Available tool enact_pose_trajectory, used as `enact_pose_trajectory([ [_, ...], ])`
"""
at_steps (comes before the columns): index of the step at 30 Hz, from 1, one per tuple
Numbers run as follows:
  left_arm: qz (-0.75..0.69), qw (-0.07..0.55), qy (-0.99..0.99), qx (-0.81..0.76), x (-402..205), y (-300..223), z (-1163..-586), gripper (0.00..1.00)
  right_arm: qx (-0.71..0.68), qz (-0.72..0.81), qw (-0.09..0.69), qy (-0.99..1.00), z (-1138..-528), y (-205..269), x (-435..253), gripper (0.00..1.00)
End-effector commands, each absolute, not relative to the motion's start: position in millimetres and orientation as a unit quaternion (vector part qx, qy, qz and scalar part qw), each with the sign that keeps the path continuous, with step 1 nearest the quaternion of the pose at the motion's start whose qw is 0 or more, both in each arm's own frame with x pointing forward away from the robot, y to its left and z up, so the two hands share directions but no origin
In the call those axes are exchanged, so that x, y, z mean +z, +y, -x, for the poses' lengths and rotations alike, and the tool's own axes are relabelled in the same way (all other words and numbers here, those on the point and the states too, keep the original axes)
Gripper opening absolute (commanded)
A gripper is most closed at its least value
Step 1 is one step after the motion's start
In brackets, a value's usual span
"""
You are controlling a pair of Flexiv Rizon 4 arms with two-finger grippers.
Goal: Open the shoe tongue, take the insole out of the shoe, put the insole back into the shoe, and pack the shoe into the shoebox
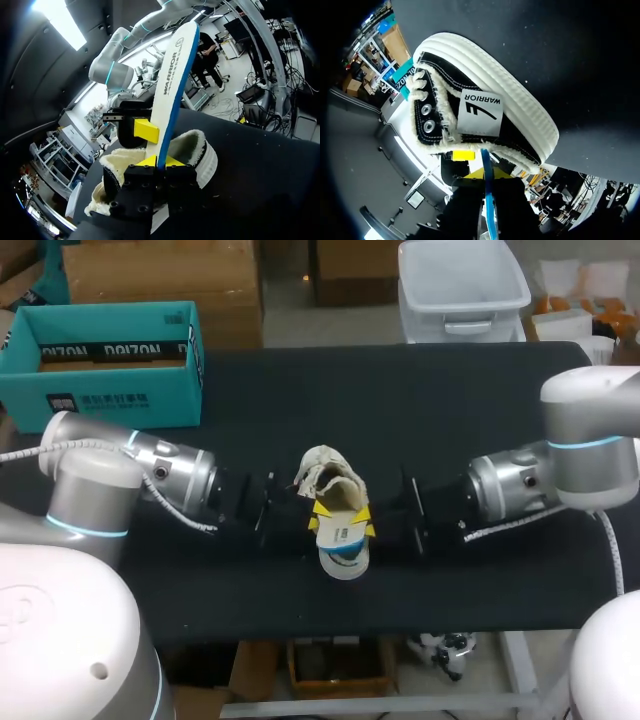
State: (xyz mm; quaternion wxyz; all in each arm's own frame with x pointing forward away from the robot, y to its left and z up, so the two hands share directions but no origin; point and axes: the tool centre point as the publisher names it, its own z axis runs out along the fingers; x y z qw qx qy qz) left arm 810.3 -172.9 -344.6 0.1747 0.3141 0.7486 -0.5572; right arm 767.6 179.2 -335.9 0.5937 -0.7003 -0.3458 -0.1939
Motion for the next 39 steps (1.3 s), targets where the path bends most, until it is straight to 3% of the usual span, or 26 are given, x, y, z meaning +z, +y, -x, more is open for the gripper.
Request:
enact_pose_trajectory([
  [1, -0.318, 0.182, 0.745, -0.558, -340, -170, -801, 0.36, -0.193, 0.696, 0.593, -0.355, -769, 182, -339, 0.00],
  [4, -0.330, 0.189, 0.738, -0.557, -336, -171, -792, 0.35, -0.196, 0.692, 0.590, -0.366, -768, 183, -342, 0.00],
  [10, -0.343, 0.194, 0.735, -0.552, -332, -172, -788, 0.00, -0.198, 0.690, 0.585, -0.376, -767, 183, -345, 0.00],
  [39, -0.331, 0.192, 0.759, -0.527, -354, -178, -812, 0.00, -0.195, 0.708, 0.557, -0.388, -793, 177, -358, 0.02],
])
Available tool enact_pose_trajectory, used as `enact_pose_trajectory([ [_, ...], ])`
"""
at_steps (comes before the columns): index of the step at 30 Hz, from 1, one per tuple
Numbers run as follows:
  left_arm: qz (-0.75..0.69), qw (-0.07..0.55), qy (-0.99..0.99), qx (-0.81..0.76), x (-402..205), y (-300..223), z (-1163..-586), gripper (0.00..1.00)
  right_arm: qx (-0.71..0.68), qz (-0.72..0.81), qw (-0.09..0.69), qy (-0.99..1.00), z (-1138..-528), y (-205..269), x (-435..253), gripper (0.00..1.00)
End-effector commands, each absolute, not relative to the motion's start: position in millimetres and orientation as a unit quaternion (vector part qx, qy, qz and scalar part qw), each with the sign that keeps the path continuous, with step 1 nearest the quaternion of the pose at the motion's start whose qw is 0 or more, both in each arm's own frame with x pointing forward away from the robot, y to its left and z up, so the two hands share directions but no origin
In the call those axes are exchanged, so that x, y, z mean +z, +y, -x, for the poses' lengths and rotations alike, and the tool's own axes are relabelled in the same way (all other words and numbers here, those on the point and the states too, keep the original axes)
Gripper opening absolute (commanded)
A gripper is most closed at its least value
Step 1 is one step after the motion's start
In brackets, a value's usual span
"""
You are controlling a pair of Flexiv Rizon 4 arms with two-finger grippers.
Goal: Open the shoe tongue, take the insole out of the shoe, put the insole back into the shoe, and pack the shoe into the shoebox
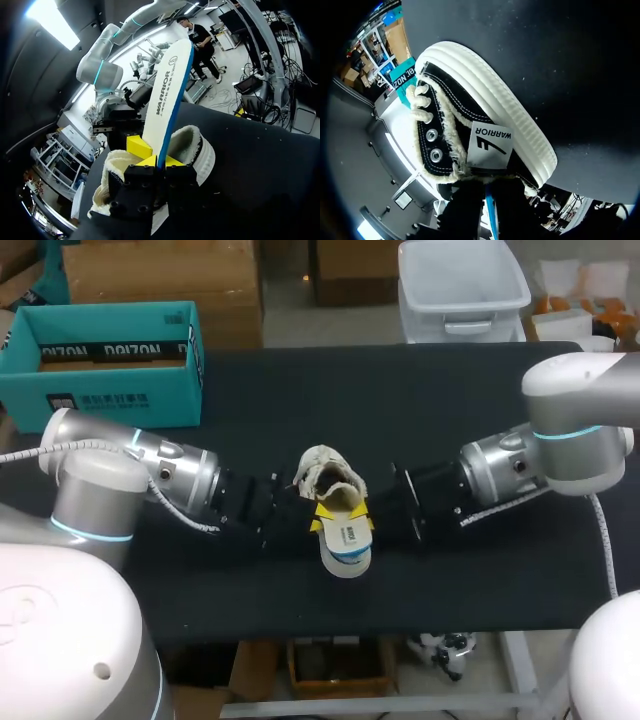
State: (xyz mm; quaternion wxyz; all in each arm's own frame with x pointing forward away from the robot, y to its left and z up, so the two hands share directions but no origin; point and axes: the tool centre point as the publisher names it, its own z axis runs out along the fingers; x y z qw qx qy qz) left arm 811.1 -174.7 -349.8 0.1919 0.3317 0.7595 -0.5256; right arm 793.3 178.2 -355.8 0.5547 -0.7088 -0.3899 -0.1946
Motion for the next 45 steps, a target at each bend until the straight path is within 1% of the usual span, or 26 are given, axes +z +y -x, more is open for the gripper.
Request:
enact_pose_trajectory([
  [1, -0.332, 0.192, 0.759, -0.527, -354, -178, -811, 0.00, -0.196, 0.708, 0.557, -0.387, -792, 177, -357, 0.22],
  [2, -0.333, 0.192, 0.758, -0.527, -353, -178, -810, 0.00, -0.197, 0.709, 0.556, -0.386, -789, 177, -356, 0.55],
  [3, -0.333, 0.192, 0.758, -0.527, -353, -178, -810, 0.00, -0.197, 0.709, 0.556, -0.386, -788, 176, -355, 0.67],
  [4, -0.334, 0.193, 0.758, -0.527, -352, -178, -809, 0.00, -0.201, 0.710, 0.553, -0.386, -785, 176, -353, 0.77],
  [5, -0.334, 0.193, 0.757, -0.527, -352, -178, -808, 0.00, -0.202, 0.710, 0.553, -0.386, -783, 175, -352, 0.78],
  [7, -0.335, 0.193, 0.757, -0.527, -351, -177, -807, 0.00, -0.207, 0.712, 0.549, -0.387, -779, 174, -348, 0.74],
  [8, -0.335, 0.193, 0.757, -0.527, -351, -177, -807, 0.00, -0.207, 0.712, 0.548, -0.387, -777, 174, -346, 0.67],
  [9, -0.335, 0.194, 0.757, -0.527, -351, -177, -807, 0.00, -0.210, 0.710, 0.549, -0.388, -776, 174, -345, 0.49],
  [10, -0.335, 0.194, 0.757, -0.527, -351, -176, -806, 0.00, -0.212, 0.711, 0.547, -0.388, -773, 173, -343, 0.46],
  [11, -0.334, 0.195, 0.757, -0.527, -351, -176, -806, 0.00, -0.212, 0.711, 0.546, -0.388, -772, 172, -342, 0.40],
  [13, -0.334, 0.195, 0.757, -0.527, -350, -175, -806, 0.00, -0.211, 0.713, 0.545, -0.387, -771, 172, -341, 0.34],
  [15, -0.333, 0.196, 0.757, -0.527, -350, -175, -806, 0.00, -0.210, 0.713, 0.546, -0.386, -770, 172, -342, 0.19],
  [16, -0.333, 0.196, 0.757, -0.527, -350, -175, -806, 0.00, -0.210, 0.713, 0.546, -0.386, -770, 172, -342, 0.16],
  [17, -0.332, 0.197, 0.757, -0.527, -350, -175, -806, 0.00, -0.209, 0.713, 0.547, -0.386, -770, 172, -342, 0.00],
  [25, -0.333, 0.196, 0.757, -0.527, -346, -176, -801, 0.00, -0.195, 0.708, 0.556, -0.389, -768, 176, -347, 0.00],
  [26, -0.337, 0.196, 0.755, -0.528, -344, -176, -799, 0.14, -0.194, 0.707, 0.557, -0.390, -768, 176, -348, 0.00],
  [27, -0.341, 0.197, 0.753, -0.527, -343, -176, -797, 0.40, -0.194, 0.706, 0.556, -0.392, -768, 177, -349, 0.00],
  [28, -0.347, 0.198, 0.749, -0.528, -341, -176, -793, 0.46, -0.193, 0.705, 0.556, -0.395, -767, 177, -350, 0.00],
  [30, -0.352, 0.203, 0.747, -0.526, -338, -177, -788, 0.47, -0.194, 0.705, 0.555, -0.397, -767, 177, -350, 0.00],
  [33, -0.356, 0.208, 0.743, -0.526, -334, -177, -784, 0.42, -0.195, 0.704, 0.554, -0.398, -767, 177, -353, 0.00],
  [34, -0.357, 0.209, 0.743, -0.526, -334, -177, -783, 0.38, -0.195, 0.704, 0.554, -0.399, -768, 177, -353, 0.00],
  [35, -0.357, 0.210, 0.743, -0.526, -333, -177, -783, 0.22, -0.196, 0.704, 0.554, -0.399, -769, 177, -354, 0.00],
  [36, -0.358, 0.211, 0.743, -0.525, -333, -178, -783, 0.08, -0.195, 0.704, 0.554, -0.400, -769, 176, -355, 0.00],
  [37, -0.358, 0.212, 0.743, -0.524, -333, -178, -783, 0.00, -0.195, 0.704, 0.553, -0.400, -770, 176, -355, 0.00],
  [45, -0.352, 0.210, 0.756, -0.510, -343, -181, -793, 0.00, -0.192, 0.712, 0.538, -0.409, -786, 176, -359, 0.00],
])
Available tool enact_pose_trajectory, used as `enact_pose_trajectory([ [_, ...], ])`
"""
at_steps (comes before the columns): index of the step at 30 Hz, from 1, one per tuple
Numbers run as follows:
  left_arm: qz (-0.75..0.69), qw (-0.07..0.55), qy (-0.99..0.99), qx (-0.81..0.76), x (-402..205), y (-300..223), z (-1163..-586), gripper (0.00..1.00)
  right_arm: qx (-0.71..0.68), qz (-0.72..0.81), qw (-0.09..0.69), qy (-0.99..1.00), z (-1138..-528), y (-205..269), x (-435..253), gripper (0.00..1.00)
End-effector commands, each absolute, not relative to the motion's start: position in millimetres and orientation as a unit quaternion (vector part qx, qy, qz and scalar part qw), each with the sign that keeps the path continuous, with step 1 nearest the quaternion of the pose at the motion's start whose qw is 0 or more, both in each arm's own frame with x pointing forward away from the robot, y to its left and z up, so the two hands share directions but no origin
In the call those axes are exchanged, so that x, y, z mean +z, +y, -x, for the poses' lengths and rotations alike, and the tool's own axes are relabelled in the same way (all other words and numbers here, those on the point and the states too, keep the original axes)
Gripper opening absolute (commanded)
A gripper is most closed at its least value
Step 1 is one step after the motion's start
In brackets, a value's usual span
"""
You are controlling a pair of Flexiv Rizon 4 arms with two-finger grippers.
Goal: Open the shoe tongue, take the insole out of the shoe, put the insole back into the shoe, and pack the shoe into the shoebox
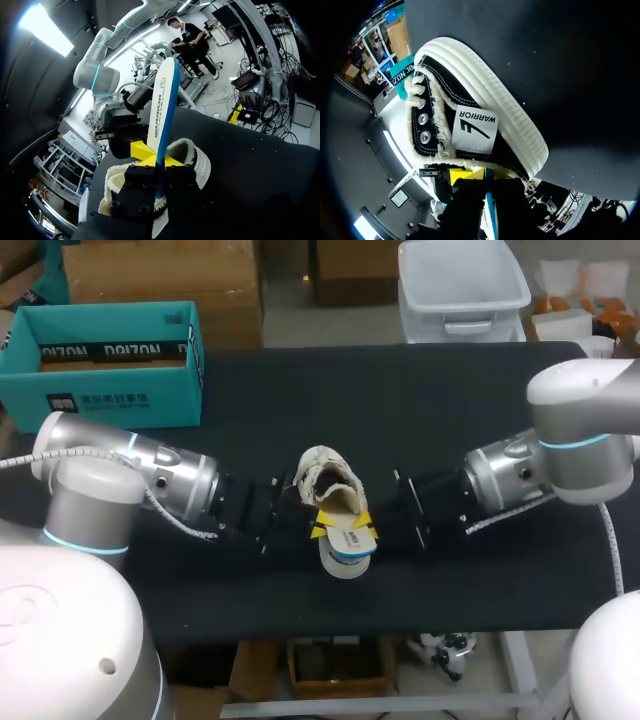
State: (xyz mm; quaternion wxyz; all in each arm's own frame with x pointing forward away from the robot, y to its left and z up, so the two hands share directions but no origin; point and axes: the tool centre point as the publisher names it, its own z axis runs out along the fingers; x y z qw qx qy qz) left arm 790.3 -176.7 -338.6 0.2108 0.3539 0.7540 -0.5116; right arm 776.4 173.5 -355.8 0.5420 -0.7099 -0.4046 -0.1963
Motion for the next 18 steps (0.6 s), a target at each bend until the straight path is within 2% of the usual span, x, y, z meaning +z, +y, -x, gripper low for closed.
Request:
enact_pose_trajectory([
  [1, -0.351, 0.210, 0.759, -0.507, -344, -182, -794, 0.00, -0.192, 0.712, 0.537, -0.409, -788, 176, -360, 0.00],
  [16, -0.334, 0.209, 0.777, -0.491, -354, -182, -807, 0.00, -0.193, 0.716, 0.528, -0.414, -800, 178, -363, 0.01],
  [17, -0.335, 0.209, 0.776, -0.491, -354, -182, -806, 0.00, -0.193, 0.717, 0.528, -0.413, -798, 178, -363, 0.20],
  [18, -0.335, 0.209, 0.776, -0.492, -354, -182, -805, 0.00, -0.192, 0.717, 0.528, -0.412, -797, 178, -362, 0.30],
])
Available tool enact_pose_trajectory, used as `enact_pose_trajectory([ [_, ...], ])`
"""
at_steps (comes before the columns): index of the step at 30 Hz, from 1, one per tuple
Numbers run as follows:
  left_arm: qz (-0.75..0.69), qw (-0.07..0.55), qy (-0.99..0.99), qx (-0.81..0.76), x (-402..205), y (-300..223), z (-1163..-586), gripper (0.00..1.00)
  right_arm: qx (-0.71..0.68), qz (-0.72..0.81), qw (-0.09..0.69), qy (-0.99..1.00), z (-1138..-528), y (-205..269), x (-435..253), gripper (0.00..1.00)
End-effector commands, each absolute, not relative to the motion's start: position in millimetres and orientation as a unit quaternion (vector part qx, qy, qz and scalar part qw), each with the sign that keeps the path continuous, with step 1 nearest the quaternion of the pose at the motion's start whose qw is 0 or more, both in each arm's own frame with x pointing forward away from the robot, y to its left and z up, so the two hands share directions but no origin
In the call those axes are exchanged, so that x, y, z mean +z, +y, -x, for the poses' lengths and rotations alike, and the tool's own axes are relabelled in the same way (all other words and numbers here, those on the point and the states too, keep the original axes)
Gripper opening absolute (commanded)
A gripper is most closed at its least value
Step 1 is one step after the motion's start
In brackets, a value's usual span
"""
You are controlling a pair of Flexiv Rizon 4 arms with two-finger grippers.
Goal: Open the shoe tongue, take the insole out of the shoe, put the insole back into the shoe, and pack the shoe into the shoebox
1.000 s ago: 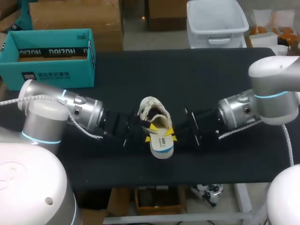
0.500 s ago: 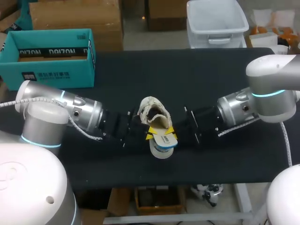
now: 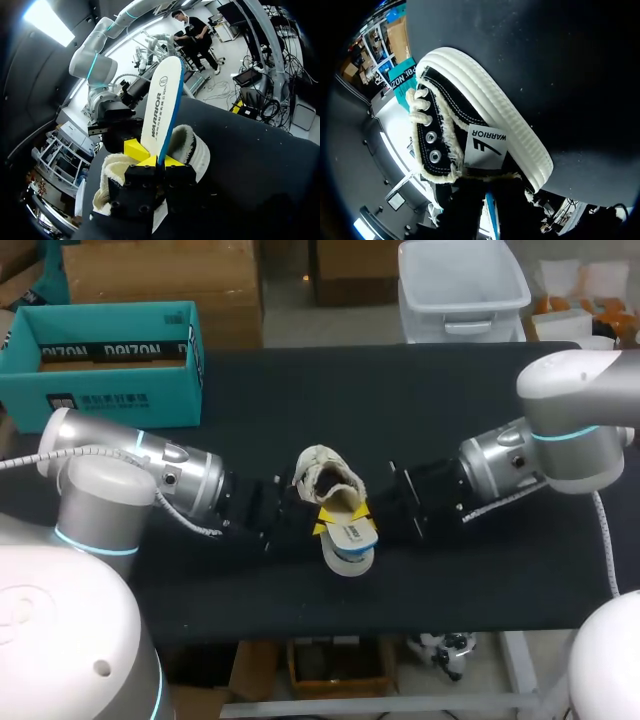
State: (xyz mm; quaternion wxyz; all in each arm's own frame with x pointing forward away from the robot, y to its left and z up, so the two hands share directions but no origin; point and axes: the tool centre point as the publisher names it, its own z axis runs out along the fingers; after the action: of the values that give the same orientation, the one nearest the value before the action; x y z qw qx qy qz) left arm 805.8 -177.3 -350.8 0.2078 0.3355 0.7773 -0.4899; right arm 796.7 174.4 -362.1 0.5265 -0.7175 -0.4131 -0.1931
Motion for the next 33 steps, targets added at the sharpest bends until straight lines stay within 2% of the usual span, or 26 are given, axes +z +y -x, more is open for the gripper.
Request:
enact_pose_trajectory([
  [1, -0.335, 0.209, 0.776, -0.492, -354, -182, -805, 0.00, -0.192, 0.717, 0.528, -0.412, -795, 178, -361, 0.37],
  [2, -0.336, 0.208, 0.775, -0.492, -354, -182, -804, 0.00, -0.193, 0.719, 0.527, -0.410, -792, 177, -359, 0.45],
  [4, -0.336, 0.209, 0.775, -0.494, -354, -182, -804, 0.00, -0.197, 0.720, 0.525, -0.410, -786, 176, -354, 0.49],
  [8, -0.336, 0.209, 0.774, -0.495, -353, -182, -802, 0.00, -0.203, 0.722, 0.522, -0.407, -776, 173, -349, 0.47],
  [10, -0.336, 0.210, 0.773, -0.495, -353, -181, -801, 0.00, -0.204, 0.724, 0.520, -0.405, -772, 171, -348, 0.40],
  [13, -0.336, 0.210, 0.772, -0.497, -352, -181, -801, 0.00, -0.206, 0.725, 0.519, -0.404, -769, 170, -346, 0.08],
  [14, -0.336, 0.210, 0.772, -0.497, -352, -181, -801, 0.00, -0.206, 0.725, 0.519, -0.404, -768, 170, -346, 0.02],
  [25, -0.333, 0.211, 0.771, -0.500, -349, -180, -800, 0.00, -0.203, 0.722, 0.524, -0.404, -765, 172, -350, 0.00],
  [27, -0.336, 0.209, 0.767, -0.504, -347, -181, -795, 0.31, -0.203, 0.721, 0.525, -0.404, -766, 173, -352, 0.00],
  [28, -0.341, 0.211, 0.764, -0.506, -346, -181, -792, 0.39, -0.202, 0.720, 0.526, -0.404, -767, 173, -352, 0.00],
  [30, -0.346, 0.213, 0.760, -0.507, -343, -182, -787, 0.39, -0.202, 0.720, 0.526, -0.405, -767, 173, -352, 0.00],
  [31, -0.351, 0.215, 0.757, -0.507, -342, -183, -783, 0.35, -0.203, 0.720, 0.527, -0.405, -767, 173, -353, 0.00],
  [33, -0.357, 0.217, 0.754, -0.506, -340, -184, -780, 0.12, -0.203, 0.720, 0.527, -0.405, -767, 173, -353, 0.00],
])
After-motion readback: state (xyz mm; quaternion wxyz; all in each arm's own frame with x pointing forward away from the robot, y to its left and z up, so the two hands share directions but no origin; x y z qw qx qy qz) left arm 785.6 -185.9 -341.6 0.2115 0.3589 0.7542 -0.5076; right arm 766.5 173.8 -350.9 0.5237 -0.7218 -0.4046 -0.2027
